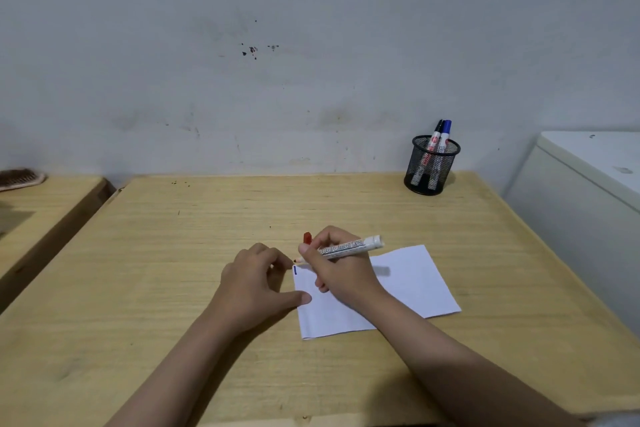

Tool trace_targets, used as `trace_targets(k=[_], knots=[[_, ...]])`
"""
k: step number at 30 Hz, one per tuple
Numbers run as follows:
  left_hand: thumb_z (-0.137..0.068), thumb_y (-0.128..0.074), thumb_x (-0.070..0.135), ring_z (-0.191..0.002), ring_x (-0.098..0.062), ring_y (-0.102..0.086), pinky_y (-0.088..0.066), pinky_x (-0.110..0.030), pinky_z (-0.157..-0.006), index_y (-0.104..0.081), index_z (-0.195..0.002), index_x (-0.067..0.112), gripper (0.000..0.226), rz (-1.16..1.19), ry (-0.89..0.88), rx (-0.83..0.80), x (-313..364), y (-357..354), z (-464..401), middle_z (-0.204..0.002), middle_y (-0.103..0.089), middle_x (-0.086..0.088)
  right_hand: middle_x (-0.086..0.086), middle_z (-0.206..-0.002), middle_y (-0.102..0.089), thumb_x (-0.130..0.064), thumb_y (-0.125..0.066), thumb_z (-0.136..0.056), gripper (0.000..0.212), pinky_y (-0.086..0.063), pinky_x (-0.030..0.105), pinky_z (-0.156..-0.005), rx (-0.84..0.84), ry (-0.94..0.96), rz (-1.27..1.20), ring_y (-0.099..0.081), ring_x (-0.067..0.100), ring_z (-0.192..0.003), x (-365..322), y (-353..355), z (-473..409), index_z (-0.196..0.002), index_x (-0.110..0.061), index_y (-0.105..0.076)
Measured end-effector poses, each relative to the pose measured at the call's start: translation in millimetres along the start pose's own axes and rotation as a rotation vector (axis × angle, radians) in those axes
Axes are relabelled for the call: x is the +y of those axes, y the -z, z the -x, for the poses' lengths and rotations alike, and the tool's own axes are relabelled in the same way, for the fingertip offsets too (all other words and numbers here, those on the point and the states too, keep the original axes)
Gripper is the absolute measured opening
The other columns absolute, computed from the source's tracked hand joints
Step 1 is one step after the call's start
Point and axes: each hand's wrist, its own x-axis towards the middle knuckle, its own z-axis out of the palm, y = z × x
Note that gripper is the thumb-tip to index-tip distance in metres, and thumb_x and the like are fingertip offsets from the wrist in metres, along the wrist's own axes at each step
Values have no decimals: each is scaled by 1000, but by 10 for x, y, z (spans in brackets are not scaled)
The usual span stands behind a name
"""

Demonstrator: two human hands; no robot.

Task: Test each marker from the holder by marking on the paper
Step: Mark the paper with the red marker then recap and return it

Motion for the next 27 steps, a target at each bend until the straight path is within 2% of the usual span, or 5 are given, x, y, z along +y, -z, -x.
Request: trace_targets(k=[3, 7, 13, 22, 27], knots=[[-43, -65, 71, -87, -9, -49, -43, -34, -75, -57, -86, 38, 55, 34, -10, 12, -37, -6, 1, -88, -53, 15, -6, -50, -61, -24, -71, -81, 29, -44, 26, -42, 48, 20, -13, -53, 15, -39, 37, 23, 8, -72, -1, -56], [-43, -65, 72, -87, -7, -49, -43, -34, -76, -60, -86, 39, 54, 45, -31, 0, -67, 1, -1, -89, -55, 15, 11, -56, -63, -25, -72, -81, 34, -43, 24, -41, 126, -26, -70, -54, 16, -43, 65, 35, -13, -67, 1, -55], [-45, -60, 76, -91, -5, -52, -45, -37, -80, -69, -84, 39, 54, 32, -50, 32, -88, 2, 21, -89, -56, 17, 0, -49, -64, -24, -74, -79, 33, -45, 28, -44, 109, -51, -48, -57, 22, -46, 132, 31, -60, -62, -4, -55], [-48, -58, 76, -85, -5, -56, -48, -41, -78, -73, -82, 35, 55, -10, -83, 62, -117, -10, 7, -85, -57, 18, 4, -57, -63, -19, -74, -78, 27, -45, 23, -42, 31, -2, -16, -61, 8, -49, 115, 17, -33, -67, 2, -61], [-54, -50, 77, -90, -7, -54, -36, -35, -81, -73, -86, 35, 58, -95, -141, 42, -104, 0, 25, -97, -59, 21, -2, -53, -63, -19, -74, -79, 27, -46, 22, -42, 33, -10, -13, -59, 6, -47, 118, 12, -40, -70, 4, -62]])
